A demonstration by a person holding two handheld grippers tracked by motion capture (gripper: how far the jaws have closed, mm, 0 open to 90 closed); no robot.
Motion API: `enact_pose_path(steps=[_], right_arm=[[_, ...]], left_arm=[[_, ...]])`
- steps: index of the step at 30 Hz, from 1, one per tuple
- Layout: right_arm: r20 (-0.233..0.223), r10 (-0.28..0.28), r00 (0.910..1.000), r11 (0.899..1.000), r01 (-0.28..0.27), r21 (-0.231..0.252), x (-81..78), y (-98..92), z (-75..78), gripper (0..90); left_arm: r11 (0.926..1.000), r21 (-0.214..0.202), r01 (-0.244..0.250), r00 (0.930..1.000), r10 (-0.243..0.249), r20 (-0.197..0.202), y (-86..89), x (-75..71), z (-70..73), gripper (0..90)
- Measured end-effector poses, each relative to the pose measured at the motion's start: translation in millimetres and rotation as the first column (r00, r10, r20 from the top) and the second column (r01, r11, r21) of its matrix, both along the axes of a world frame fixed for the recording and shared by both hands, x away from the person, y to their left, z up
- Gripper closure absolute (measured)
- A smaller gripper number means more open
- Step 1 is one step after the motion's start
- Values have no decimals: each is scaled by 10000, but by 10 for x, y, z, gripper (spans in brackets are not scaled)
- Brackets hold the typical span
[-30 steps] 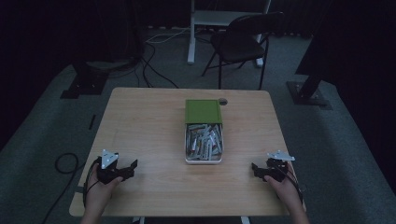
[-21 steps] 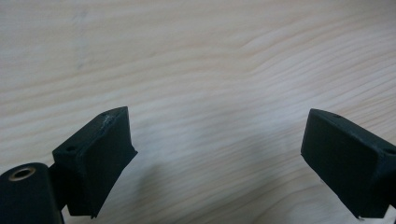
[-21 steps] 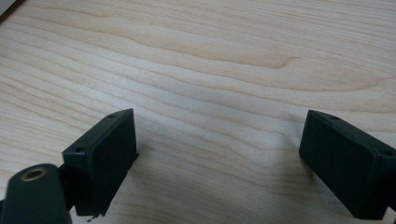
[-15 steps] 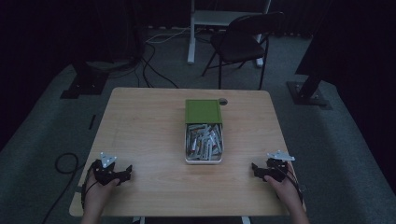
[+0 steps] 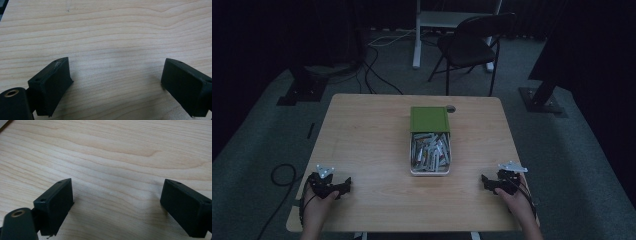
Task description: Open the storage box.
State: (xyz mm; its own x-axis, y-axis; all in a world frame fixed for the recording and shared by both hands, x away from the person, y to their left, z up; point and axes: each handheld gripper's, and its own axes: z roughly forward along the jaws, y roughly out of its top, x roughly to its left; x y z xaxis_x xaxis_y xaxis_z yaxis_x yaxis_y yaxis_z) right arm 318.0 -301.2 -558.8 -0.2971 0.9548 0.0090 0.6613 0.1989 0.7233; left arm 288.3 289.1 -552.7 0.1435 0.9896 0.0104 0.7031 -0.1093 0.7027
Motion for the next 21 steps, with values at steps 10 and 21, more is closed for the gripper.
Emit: enact_pose_path(steps=[10, 21], right_arm=[[-5, 0, 10000, 10000, 0, 2, 0, 0, 0, 107], [-3, 35, 10000, 10000, -35, -3, 0, 1, 1, 107]], left_arm=[[9995, -9, -319, 9995, 319, 9, -26, 15, -1, 95], [9988, -12, -491, 9988, 491, 28, -33, 31, -2, 96]])
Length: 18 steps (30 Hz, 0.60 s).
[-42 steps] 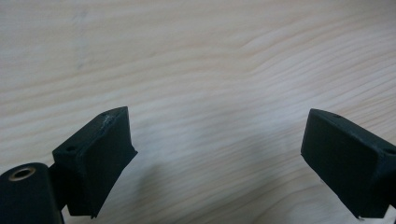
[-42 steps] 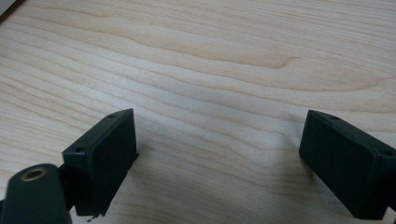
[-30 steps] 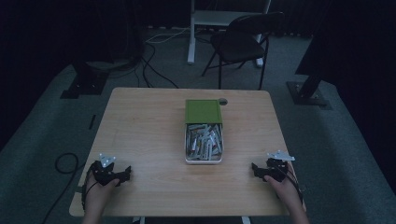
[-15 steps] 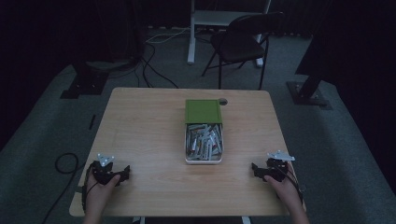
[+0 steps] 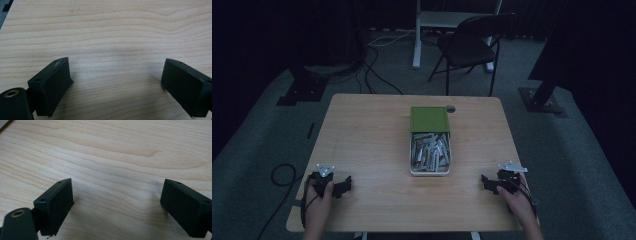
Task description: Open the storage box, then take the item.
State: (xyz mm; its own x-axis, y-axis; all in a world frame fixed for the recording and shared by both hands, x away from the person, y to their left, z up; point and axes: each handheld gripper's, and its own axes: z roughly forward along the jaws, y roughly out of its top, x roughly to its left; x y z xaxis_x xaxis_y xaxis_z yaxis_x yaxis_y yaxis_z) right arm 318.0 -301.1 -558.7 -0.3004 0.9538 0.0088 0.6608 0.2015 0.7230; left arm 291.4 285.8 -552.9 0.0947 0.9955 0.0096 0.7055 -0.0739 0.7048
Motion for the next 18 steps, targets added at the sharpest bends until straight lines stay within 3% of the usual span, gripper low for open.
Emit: enact_pose_path(steps=[18], right_arm=[[-6, 27, 10000, 10000, -27, 6, -8, 8, 1, 108]], left_arm=[[10000, 4, -2, 10000, 2, 2, 0, 0, 0, 95]])
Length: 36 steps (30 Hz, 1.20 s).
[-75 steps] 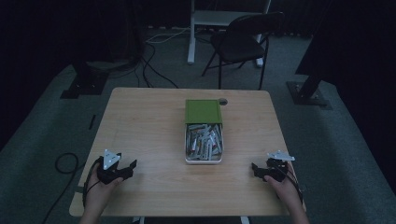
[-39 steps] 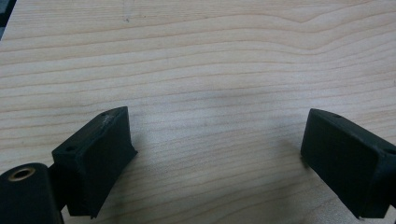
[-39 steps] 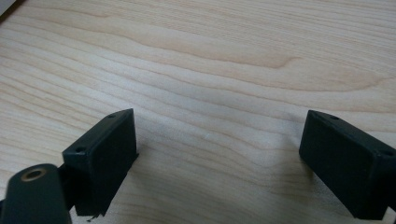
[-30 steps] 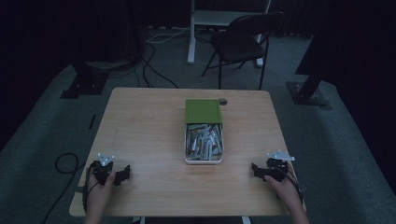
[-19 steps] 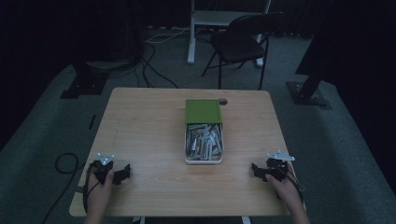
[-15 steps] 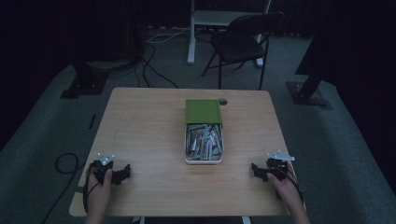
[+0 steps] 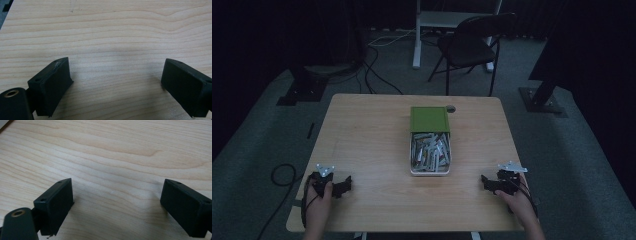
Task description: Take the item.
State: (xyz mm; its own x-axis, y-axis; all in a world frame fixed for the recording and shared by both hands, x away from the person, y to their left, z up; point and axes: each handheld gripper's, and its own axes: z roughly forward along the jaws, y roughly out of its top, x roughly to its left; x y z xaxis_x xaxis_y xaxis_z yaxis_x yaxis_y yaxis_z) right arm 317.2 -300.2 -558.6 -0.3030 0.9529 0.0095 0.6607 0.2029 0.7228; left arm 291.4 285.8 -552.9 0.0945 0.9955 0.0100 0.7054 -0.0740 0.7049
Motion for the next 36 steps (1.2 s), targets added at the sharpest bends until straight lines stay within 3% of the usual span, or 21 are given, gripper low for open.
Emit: enact_pose_path(steps=[11, 18, 36], right_arm=[[21, -27, 10000, 10000, 27, -27, -14, 19, 1, 108], [-147, 85, 9999, 9996, -81, 285, -21, 64, 32, 109], [441, 396, 9982, 9983, -415, 421, -12, 212, 305, 140]], left_arm=[[10000, 0, -2, 10000, 2, 3, -1, 0, 0, 96], [10000, 10, 5, 10000, -5, -9, 0, -1, 1, 96], [10000, 8, 3, 10000, -3, -5, 0, 0, 0, 95]])
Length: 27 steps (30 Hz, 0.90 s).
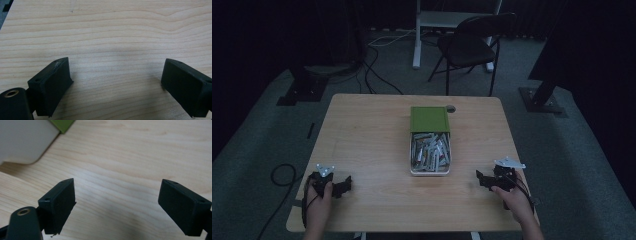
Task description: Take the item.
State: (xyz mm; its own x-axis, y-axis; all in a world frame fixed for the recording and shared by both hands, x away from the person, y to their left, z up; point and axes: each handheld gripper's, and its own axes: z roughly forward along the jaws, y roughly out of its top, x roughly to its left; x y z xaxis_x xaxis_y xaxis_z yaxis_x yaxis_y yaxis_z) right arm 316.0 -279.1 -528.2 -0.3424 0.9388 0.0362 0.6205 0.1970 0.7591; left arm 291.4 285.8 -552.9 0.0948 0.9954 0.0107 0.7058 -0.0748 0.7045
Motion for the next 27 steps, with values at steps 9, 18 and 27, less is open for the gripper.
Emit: enact_pose_path(steps=[9, 18, 27], right_arm=[[358, 139, 9993, 9998, -144, 141, 21, 106, 205, 146], [692, 286, 9972, 9991, -307, 297, 77, 224, 430, 147], [1004, 646, 9928, 9972, -681, 319, 87, 363, 594, 152]], left_arm=[[10000, -1, 2, 10000, -2, 11, 0, 0, -1, 96], [10000, 1, 4, 10000, -4, 11, 0, 0, -1, 96], [10000, 2, 6, 10000, -6, 8, 0, 0, -1, 95]])
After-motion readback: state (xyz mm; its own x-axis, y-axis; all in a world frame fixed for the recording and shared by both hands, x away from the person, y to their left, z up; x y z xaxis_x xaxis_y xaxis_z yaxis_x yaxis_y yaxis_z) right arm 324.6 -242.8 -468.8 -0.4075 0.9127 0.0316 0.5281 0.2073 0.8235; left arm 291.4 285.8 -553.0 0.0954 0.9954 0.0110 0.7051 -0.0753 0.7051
